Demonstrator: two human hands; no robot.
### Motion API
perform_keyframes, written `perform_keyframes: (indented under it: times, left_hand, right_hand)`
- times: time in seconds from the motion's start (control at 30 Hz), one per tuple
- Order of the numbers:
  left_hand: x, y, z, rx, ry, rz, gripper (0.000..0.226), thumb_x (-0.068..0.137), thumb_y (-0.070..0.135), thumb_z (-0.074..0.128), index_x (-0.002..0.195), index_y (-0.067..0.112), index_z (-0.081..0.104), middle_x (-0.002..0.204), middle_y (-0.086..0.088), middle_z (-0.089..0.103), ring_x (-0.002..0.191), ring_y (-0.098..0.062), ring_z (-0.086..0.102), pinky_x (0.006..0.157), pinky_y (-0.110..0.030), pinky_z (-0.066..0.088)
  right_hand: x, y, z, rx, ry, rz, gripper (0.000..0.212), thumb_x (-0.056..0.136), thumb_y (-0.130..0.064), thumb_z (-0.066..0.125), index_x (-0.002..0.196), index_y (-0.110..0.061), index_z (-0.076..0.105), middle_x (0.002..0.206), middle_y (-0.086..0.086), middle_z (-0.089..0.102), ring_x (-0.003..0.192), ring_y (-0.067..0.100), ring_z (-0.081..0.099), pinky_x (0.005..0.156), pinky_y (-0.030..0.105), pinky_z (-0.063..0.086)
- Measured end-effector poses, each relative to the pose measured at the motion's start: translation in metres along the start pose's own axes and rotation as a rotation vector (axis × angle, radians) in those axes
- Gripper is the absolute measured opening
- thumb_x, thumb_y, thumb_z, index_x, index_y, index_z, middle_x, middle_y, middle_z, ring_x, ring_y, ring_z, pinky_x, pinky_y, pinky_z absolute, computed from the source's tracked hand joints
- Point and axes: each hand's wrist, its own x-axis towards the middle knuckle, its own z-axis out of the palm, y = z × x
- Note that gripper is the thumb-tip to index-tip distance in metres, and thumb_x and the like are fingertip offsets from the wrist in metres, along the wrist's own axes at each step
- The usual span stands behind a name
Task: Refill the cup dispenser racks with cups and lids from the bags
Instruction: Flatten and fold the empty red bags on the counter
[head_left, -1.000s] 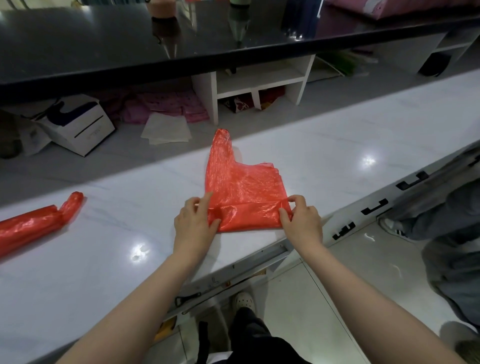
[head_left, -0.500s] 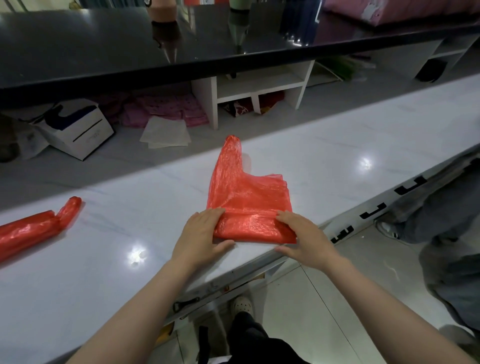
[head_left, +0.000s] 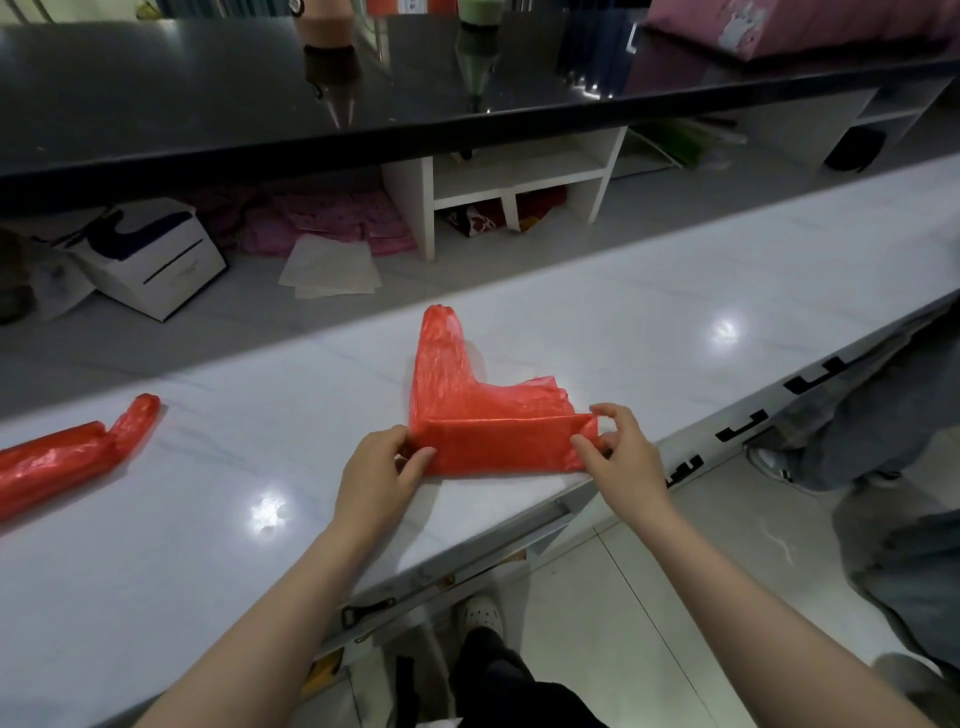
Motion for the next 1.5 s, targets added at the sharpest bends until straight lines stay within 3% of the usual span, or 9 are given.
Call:
perform_keyframes:
  times: [0.23,0.43,0.57,0.77,1.0,1.13,1.23,1.37,1.5]
  left_hand:
    - [-0.002,0.001,0.000,0.005,-0.058,-0.008,0.061,0.088,0.026,0.063,0.139,0.043,0.033,0.074,0.012,0.057,0.070,-0.004,0.054,0.061,-0.023,0.045]
    - [-0.006,-0.001,0.007,0.195,0.052,0.181,0.035,0.082,0.011,0.066,0.116,0.019,0.067,0.128,-0.008,0.051,0.117,-0.026,0.044,0.100,-0.041,0.042]
    - [-0.003,0.002,0.006,0.262,0.003,0.186,0.035,0.090,0.031,0.052,0.116,0.015,0.069,0.137,-0.006,0.053,0.125,-0.026,0.048,0.106,-0.041,0.036]
    - [0.000,0.003,0.001,0.349,-0.116,0.158,0.077,0.079,0.074,0.033,0.128,0.022,0.059,0.145,0.002,0.045,0.133,-0.017,0.038,0.112,-0.036,0.025]
    - [0.004,0.001,-0.008,0.124,-0.177,0.173,0.080,0.060,0.080,0.054,0.112,0.022,0.067,0.120,0.007,0.056,0.112,-0.012,0.049,0.100,-0.031,0.038]
    - [0.004,0.000,-0.010,0.113,-0.232,0.172,0.071,0.062,0.070,0.067,0.114,0.022,0.066,0.113,0.015,0.053,0.104,-0.007,0.047,0.097,-0.029,0.035]
    - [0.003,0.001,-0.007,0.044,-0.156,0.081,0.027,0.086,0.046,0.061,0.097,0.023,0.071,0.097,0.016,0.060,0.091,-0.008,0.054,0.081,-0.029,0.042]
    - [0.004,0.003,-0.001,0.056,-0.093,-0.043,0.036,0.094,0.038,0.050,0.065,0.020,0.061,0.078,0.006,0.061,0.076,-0.014,0.053,0.065,-0.028,0.039]
    - [0.003,0.007,0.002,0.116,-0.032,-0.072,0.015,0.085,0.032,0.064,0.079,0.022,0.054,0.079,0.011,0.053,0.072,-0.008,0.050,0.060,-0.020,0.037]
  right_hand:
    - [0.007,-0.002,0.010,-0.282,-0.027,-0.031,0.027,0.089,-0.038,0.060,0.114,-0.031,0.056,0.088,0.001,0.059,0.085,0.014,0.051,0.066,0.027,0.039]
    - [-0.002,-0.001,0.013,-0.600,-0.048,-0.488,0.037,0.090,-0.020,0.064,0.126,-0.020,0.061,0.139,0.011,0.050,0.126,0.034,0.045,0.097,0.052,0.044]
    - [-0.002,0.012,0.002,-0.651,-0.395,-0.505,0.068,0.089,-0.060,0.050,0.148,-0.035,0.029,0.156,-0.014,0.019,0.144,0.009,0.015,0.119,0.038,0.015]
    - [-0.002,0.012,-0.012,-0.360,-0.356,-0.440,0.063,0.071,-0.026,0.082,0.128,-0.022,0.056,0.133,-0.011,0.052,0.121,0.014,0.051,0.101,0.026,0.038]
    - [-0.005,0.005,-0.013,-0.021,-0.136,-0.138,0.034,0.082,-0.009,0.064,0.082,-0.043,0.063,0.086,-0.018,0.064,0.082,-0.004,0.057,0.069,0.011,0.040]
    - [-0.001,-0.002,-0.009,0.033,-0.077,-0.008,0.012,0.085,-0.031,0.066,0.088,-0.038,0.057,0.081,-0.016,0.063,0.076,-0.003,0.057,0.063,0.016,0.039]
    - [0.005,-0.008,-0.003,-0.024,-0.045,0.051,0.021,0.085,-0.038,0.066,0.099,-0.033,0.051,0.082,-0.011,0.063,0.078,0.004,0.059,0.062,0.021,0.042]
    - [0.011,-0.018,0.005,-0.236,-0.093,0.089,0.038,0.086,-0.046,0.063,0.112,-0.027,0.041,0.074,-0.001,0.064,0.072,0.019,0.062,0.066,0.037,0.052]
    - [0.008,-0.017,0.010,-0.572,-0.010,-0.299,0.046,0.086,-0.032,0.068,0.128,-0.019,0.052,0.115,0.005,0.058,0.104,0.026,0.055,0.085,0.042,0.049]
